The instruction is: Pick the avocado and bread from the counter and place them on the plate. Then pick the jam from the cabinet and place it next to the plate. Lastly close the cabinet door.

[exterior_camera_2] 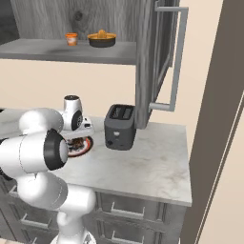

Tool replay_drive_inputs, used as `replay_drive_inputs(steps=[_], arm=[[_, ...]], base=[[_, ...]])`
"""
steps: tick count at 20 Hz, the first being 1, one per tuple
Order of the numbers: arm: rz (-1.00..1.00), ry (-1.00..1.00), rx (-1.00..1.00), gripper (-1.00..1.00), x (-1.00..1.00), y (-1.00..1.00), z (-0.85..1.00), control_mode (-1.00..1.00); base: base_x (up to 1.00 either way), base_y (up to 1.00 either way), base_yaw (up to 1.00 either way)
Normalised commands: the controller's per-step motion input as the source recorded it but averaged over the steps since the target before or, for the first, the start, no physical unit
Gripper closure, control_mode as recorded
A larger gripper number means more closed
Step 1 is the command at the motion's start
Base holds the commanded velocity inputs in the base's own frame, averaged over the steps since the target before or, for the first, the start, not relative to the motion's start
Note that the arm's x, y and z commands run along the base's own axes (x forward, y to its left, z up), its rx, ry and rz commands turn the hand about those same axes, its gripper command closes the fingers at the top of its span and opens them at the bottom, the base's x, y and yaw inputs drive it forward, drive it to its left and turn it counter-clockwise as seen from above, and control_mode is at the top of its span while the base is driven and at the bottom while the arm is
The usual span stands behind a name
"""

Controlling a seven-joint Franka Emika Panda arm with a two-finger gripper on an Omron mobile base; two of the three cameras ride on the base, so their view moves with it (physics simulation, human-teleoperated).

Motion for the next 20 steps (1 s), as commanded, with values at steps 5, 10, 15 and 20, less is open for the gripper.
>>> replay_drive_inputs(steps=[5,10,15,20], arm=[[0.0,0.03,0.0,1.0,0.13,0.0,-0.16,-1.0],[0.0,0.04,0.0,1.0,0.17,0.02,-0.18,-1.0],[0.0,0.05,-0.01,1.0,0.18,0.07,-0.22,-1.0],[0.0,0.03,-0.01,1.0,0.15,0.08,-0.21,-1.0]], base=[[0.0,0.0,0.0],[0.0,0.0,0.0],[0.0,0.0,0.0],[0.0,0.0,0.0]])
